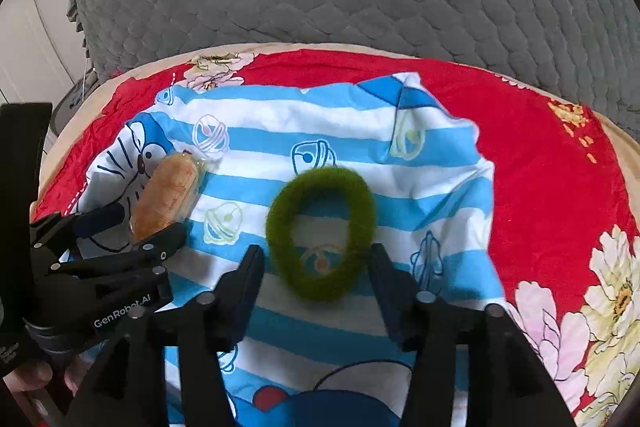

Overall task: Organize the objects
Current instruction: 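Lower the bread roll onto the shirt and open the left gripper while the right releases the hair tie, then withdraw both open grippers back from the tray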

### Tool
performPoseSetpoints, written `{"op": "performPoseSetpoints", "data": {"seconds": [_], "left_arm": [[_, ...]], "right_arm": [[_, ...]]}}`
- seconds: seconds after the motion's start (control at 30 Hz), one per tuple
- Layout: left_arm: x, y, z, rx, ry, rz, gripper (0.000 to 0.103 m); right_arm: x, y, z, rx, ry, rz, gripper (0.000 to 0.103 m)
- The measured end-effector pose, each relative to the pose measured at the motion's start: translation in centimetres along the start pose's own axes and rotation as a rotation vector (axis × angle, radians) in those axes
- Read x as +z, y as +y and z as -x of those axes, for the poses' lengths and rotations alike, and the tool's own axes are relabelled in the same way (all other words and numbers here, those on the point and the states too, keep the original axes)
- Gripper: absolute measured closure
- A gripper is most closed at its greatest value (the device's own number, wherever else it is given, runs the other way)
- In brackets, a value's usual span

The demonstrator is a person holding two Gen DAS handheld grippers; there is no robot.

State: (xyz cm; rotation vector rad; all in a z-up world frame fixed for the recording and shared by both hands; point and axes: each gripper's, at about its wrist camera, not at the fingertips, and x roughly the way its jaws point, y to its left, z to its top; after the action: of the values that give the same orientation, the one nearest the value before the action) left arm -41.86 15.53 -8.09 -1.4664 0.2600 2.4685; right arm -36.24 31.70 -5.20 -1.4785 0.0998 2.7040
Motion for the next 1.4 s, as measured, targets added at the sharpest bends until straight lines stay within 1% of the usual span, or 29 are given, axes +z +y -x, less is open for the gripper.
{"op": "performPoseSetpoints", "data": {"seconds": [0.03,0.1,0.13,0.2,0.23,0.27,0.33,0.37,0.43,0.53,0.63,0.73,0.77,0.8,0.83,0.9,0.93,1.0,1.07,1.13,1.2,1.27,1.3,1.37,1.4], "left_arm": [[0.0,0.0,0.2,0.001,-0.003,-0.007,0.028],[0.2,-0.2,0.7,0.004,-0.001,-0.043,0.028],[0.3,-0.4,0.8,0.004,0.002,-0.061,0.028],[0.2,-0.4,1.3,-0.024,-0.011,-0.082,0.028],[0.2,-0.2,1.5,-0.05,-0.014,-0.08,0.028],[0.2,0.0,1.6,-0.088,-0.008,-0.069,0.028],[0.4,0.6,1.6,-0.129,0.008,-0.025,0.028],[0.4,0.8,1.5,-0.129,0.024,-0.004,0.028],[0.3,1.2,1.7,-0.144,0.031,0.017,0.028],[-0.4,1.9,2.7,-0.151,0.009,0.047,0.028],[-1.3,2.5,3.9,-0.139,-0.012,0.066,0.028],[-2.2,2.9,4.8,-0.134,0.006,0.098,0.028],[-2.5,3.0,5.1,-0.136,0.026,0.11,0.028],[-2.8,3.0,5.4,-0.146,0.035,0.118,0.028],[-3.1,2.9,5.8,-0.159,0.033,0.122,0.027],[-3.3,2.6,6.5,-0.147,0.035,0.111,0.024],[-3.6,2.5,7.0,-0.145,0.028,0.113,0.023],[-4.0,2.2,7.7,-0.146,0.04,0.102,0.023],[-4.8,1.9,8.7,-0.125,0.039,0.084,0.023],[-5.3,1.7,9.9,-0.13,0.023,0.075,0.023],[-5.8,1.7,10.9,-0.134,0.025,0.08,0.023],[-6.3,1.8,12.0,-0.161,0.026,0.097,0.022],[-6.7,1.8,12.5,-0.163,0.02,0.113,0.021],[-7.7,1.7,14.1,-0.17,-0.011,0.105,0.019],[-8.1,1.7,14.8,-0.163,-0.017,0.103,0.017]], "right_arm": [[0.0,0.0,0.2,0.003,-0.002,-0.001,0.047],[0.1,-0.1,0.6,0.0,-0.009,-0.003,0.041],[0.1,-0.2,0.8,0.005,-0.014,-0.007,0.04],[0.1,-0.3,1.1,0.004,-0.017,-0.006,0.039],[0.1,-0.3,1.2,0.003,-0.018,-0.005,0.039],[0.1,-0.3,1.3,0.005,-0.019,-0.004,0.039],[0.0,-0.3,1.6,0.011,-0.024,-0.005,0.038],[0.0,-0.3,1.7,0.014,-0.024,-0.003,0.038],[-0.1,-0.2,2.0,0.013,-0.031,0.003,0.038],[-0.7,-0.4,3.0,0.033,-0.048,-0.006,0.038],[-1.6,-0.5,4.5,0.065,-0.072,-0.02,0.033],[-2.4,-0.1,5.7,0.086,-0.086,-0.017,0.02],[-2.9,0.1,6.2,0.094,-0.092,-0.011,0.012],[-3.2,0.4,6.7,0.096,-0.099,-0.004,0.008],[-3.5,0.5,7.1,0.098,-0.112,-0.002,0.007],[-4.2,0.8,7.9,0.093,-0.12,-0.001,0.006],[-4.5,0.8,8.2,0.094,-0.123,-0.004,0.006],[-5.0,0.7,8.9,0.094,-0.122,-0.017,0.006],[-5.4,0.5,9.4,0.092,-0.12,-0.039,0.006],[-5.9,0.3,10.1,0.097,-0.121,-0.059,0.006],[-6.4,0.2,11.0,0.089,-0.122,-0.071,0.006],[-7.0,0.3,12.5,0.061,-0.15,-0.064,0.006],[-7.3,0.4,13.1,0.057,-0.164,-0.057,0.006],[-8.2,0.8,14.7,0.038,-0.189,-0.042,0.006],[-8.6,1.0,15.4,0.031,-0.199,-0.031,0.005]]}}
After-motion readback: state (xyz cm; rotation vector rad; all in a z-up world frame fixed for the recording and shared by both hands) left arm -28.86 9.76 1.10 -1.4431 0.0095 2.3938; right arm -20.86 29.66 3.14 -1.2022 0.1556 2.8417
